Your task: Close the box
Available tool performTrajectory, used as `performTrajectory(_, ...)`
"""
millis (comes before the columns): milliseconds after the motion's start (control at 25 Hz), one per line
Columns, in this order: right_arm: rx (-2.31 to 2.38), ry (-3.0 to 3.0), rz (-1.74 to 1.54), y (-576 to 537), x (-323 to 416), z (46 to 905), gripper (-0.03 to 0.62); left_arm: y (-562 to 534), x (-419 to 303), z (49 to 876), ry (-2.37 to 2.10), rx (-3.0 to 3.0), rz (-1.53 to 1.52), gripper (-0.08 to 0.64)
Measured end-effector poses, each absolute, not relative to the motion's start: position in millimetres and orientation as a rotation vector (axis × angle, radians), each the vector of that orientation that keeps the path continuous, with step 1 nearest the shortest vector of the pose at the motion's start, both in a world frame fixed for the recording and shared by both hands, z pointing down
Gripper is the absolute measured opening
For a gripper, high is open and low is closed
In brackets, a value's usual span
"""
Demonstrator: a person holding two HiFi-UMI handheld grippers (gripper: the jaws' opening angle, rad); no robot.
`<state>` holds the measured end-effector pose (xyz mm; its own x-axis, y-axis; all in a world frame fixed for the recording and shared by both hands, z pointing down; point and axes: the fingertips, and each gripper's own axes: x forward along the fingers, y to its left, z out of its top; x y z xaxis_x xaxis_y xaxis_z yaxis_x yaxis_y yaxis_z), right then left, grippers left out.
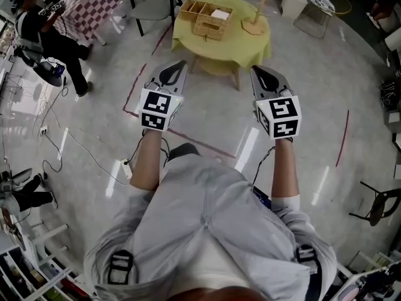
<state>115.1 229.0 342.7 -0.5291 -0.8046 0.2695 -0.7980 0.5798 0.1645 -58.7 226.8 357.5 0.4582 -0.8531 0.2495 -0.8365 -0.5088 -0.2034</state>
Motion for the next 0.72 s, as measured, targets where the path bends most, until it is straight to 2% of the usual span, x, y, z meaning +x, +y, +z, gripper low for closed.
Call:
performTrajectory(400, 1.263, -2.584, 0.008, 191.6, 126.4, 353.6, 0.023, 182.1, -41.3, 374.6, 1.533, -2.651, -0.508, 0.032)
performTrajectory(720, 1.210, -2.611, 0.065, 111.7, 107.7, 372.3, 0.023, 92.5, -54.2, 392.0, 1.492, -2.665, -0.488, 0.032)
